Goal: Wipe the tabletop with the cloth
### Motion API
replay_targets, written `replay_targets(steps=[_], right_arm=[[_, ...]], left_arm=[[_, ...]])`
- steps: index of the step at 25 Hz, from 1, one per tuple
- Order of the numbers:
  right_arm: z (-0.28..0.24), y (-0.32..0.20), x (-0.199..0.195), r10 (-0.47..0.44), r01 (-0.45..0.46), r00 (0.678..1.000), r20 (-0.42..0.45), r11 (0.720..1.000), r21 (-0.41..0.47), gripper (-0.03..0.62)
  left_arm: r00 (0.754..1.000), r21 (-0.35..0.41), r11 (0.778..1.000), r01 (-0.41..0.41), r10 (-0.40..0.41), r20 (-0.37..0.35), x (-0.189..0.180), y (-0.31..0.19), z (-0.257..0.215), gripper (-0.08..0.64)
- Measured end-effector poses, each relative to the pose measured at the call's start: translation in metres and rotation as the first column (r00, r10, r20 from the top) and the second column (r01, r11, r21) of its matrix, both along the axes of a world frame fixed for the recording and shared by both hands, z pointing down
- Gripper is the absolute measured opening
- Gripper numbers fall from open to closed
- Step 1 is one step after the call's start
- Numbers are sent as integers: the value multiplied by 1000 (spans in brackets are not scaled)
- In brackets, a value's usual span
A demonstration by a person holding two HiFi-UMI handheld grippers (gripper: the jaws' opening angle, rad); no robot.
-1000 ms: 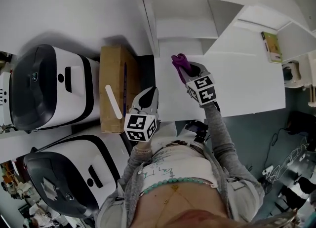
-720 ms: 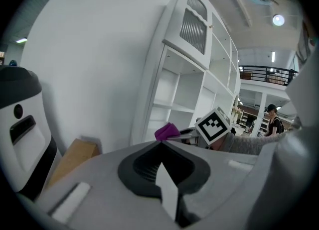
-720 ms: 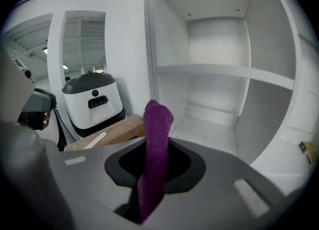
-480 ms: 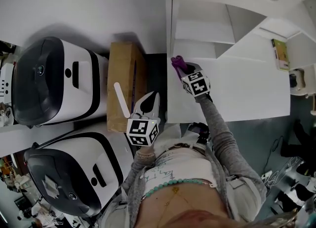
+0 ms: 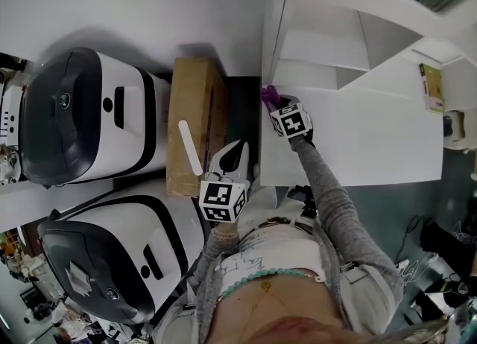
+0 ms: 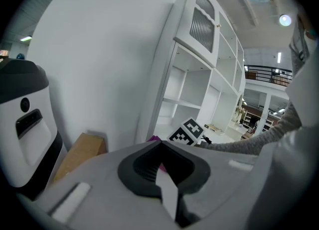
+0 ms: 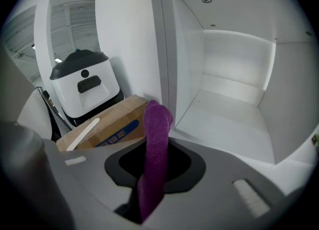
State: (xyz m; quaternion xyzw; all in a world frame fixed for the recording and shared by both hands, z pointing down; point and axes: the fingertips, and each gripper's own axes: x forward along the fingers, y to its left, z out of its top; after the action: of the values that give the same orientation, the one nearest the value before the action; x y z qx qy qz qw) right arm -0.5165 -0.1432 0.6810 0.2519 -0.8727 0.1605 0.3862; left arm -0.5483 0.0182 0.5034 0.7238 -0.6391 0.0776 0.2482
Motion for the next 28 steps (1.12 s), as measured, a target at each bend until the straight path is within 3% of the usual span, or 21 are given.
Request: replay_targets(steps=[9,16,28], right_arm=[[29,0,-5,8,-5,996,-94,1000,27,95],[29,-4,-4,-16,19,999,-38,996,91,98],[30,-10,8,-23,25,1000,-18,997,70,97]], left_arm=[[1000,0,1000,-2,2,11,-9,1,3,0],[1000,10,1000,-14,13,18,-9,-5,4,0],[1000,-2,1000,-27,27,15,25,-15,-2,0]])
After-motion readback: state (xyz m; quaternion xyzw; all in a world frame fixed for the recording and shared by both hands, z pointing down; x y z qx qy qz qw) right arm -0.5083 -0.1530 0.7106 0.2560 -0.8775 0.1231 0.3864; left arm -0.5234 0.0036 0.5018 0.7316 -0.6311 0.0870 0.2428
